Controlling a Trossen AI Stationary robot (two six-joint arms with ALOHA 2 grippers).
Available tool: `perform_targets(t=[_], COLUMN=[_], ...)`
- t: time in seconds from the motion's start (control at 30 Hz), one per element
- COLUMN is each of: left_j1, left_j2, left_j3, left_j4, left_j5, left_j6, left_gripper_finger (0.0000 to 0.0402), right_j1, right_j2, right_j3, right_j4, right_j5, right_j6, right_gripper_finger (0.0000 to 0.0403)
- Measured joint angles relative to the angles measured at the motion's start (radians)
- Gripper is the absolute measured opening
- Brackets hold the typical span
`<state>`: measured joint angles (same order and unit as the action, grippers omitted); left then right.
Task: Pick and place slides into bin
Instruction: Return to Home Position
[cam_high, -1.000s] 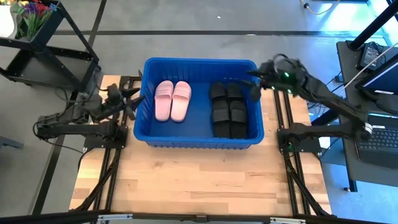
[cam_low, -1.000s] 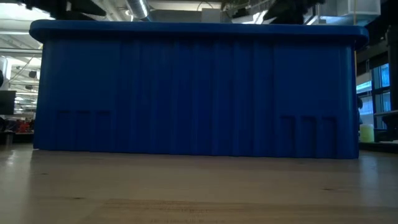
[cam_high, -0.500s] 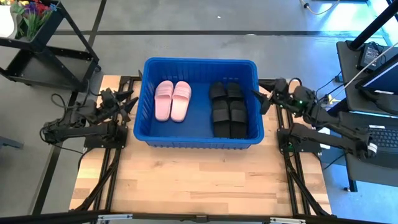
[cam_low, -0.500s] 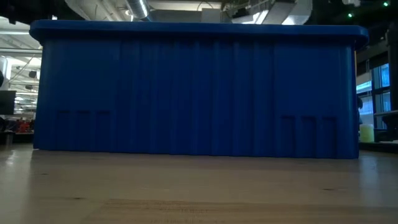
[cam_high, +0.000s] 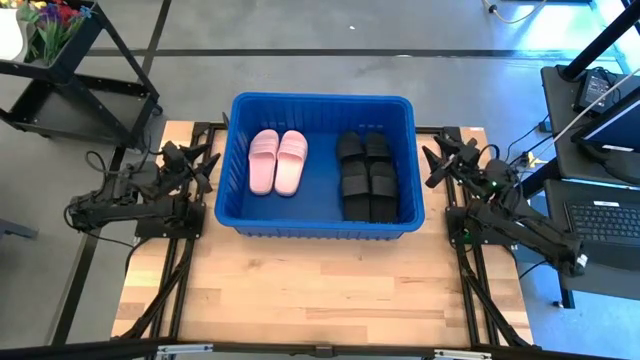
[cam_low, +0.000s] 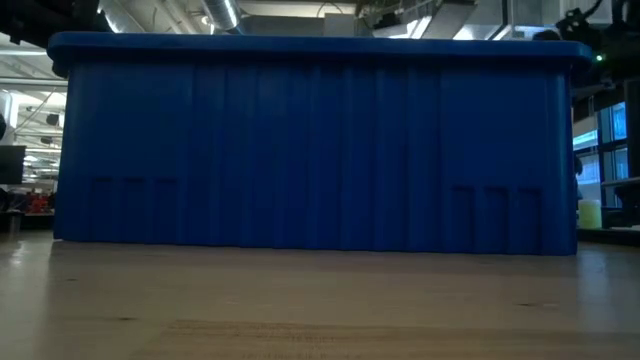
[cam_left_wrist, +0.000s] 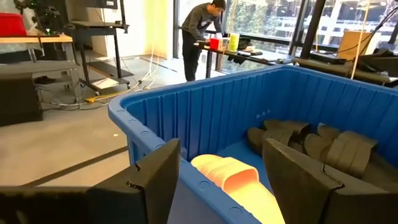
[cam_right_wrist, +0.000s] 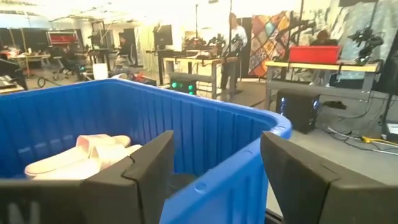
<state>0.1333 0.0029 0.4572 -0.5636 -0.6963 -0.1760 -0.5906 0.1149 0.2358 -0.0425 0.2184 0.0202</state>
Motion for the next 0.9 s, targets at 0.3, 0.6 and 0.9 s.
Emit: perform_targets(t=[0.3, 0.6, 0.9], left_j1=[0.000, 0.000, 0.000], left_j2=[0.000, 0.000, 0.000], left_j3=[0.000, -0.110, -0.148], left_j4=[0.010, 0.126, 0.166], left_j5=[0.015, -0.071, -0.236], left_j6=[-0.020, 0.011, -0.004], left_gripper_finger=[0.0224, 0.0224, 0.0224], right_j1=[-0.042, -0.070, -0.070], right_j2=[-0.099, -0.101, -0.100], right_j3=[-0.077, -0.077, -0.077], right_j4=[-0.002, 0.000, -0.063], right_j5=[0.001, 0.044, 0.044], right_j6=[-0.003, -0.023, 0.006], right_gripper_finger=[0.0239, 0.0239, 0.0239])
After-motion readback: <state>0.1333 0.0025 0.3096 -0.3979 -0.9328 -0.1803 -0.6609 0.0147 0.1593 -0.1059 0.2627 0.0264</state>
